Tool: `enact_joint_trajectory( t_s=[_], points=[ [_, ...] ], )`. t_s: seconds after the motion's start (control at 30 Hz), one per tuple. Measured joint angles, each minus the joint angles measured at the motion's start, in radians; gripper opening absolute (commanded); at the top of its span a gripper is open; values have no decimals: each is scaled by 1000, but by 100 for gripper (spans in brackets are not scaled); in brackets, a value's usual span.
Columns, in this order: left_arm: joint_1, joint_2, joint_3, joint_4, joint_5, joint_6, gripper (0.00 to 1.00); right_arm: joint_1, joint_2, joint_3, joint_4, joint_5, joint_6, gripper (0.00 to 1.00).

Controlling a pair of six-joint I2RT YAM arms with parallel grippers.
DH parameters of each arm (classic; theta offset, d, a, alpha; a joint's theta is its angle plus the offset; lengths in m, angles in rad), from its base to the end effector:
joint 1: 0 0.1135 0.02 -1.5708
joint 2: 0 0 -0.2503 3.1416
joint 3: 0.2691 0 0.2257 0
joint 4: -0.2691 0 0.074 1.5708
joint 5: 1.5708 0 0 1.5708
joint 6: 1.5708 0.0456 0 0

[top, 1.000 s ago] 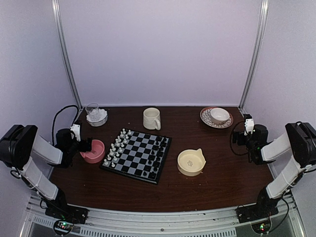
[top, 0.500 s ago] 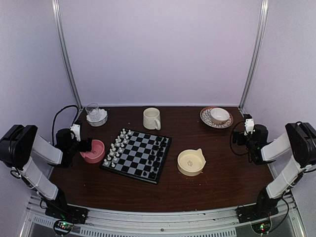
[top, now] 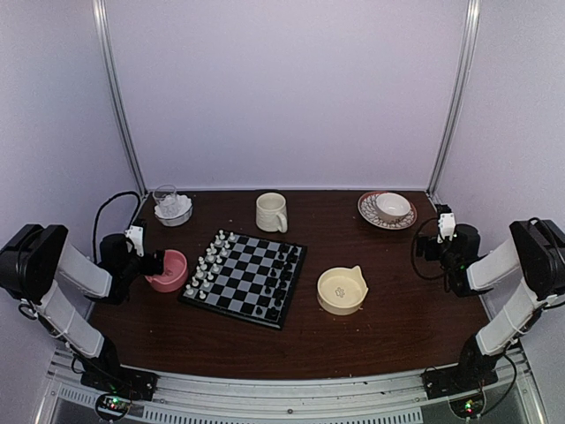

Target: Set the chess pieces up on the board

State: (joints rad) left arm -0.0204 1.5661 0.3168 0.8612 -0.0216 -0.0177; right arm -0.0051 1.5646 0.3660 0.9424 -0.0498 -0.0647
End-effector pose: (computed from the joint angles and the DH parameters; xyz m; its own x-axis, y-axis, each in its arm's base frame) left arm 0.2552 -0.0042 0.1311 -0.3783 -0.0100 -0.9256 -0.0063 0.9999 -0.0082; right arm 0.2691 0.0009 0.1526 -0.2501 -0.0633 -0.9662 -0.0593 0.9970 -0.0500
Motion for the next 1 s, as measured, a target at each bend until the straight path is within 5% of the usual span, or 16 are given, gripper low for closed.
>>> enact_joint_trajectory(
  t_s=[1.0],
  points=[
    [0, 0, -6, 20, -71, -30, 98, 0, 0, 11, -18, 33, 1, 100]
  ],
)
